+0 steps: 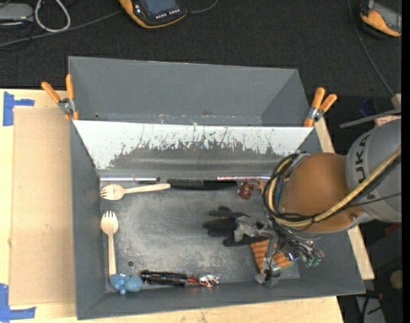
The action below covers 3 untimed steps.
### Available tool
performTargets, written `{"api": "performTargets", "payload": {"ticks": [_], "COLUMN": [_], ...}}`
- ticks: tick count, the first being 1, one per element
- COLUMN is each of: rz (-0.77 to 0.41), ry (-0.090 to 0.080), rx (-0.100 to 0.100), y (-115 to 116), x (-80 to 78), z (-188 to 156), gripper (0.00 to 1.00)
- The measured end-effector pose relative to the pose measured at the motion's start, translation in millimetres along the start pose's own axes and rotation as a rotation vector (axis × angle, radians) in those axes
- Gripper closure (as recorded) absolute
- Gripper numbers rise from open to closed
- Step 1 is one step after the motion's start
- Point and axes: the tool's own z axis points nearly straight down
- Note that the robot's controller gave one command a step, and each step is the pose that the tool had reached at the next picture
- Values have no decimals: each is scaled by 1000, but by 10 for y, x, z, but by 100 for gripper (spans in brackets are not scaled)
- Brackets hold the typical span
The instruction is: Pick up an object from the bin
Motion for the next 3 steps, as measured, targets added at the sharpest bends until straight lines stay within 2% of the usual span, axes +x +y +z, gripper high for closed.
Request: {"api": "performTargets", "payload": {"ticks": [1,2,3], "rz": [37,-117,33], "ry": [6,5,2], "rx": [-3,-3,-2], "y": [-118,-168,-199], "x": [-90,-131,-76], "z": [-283,-427,-8], "gripper": [0,0,0]}}
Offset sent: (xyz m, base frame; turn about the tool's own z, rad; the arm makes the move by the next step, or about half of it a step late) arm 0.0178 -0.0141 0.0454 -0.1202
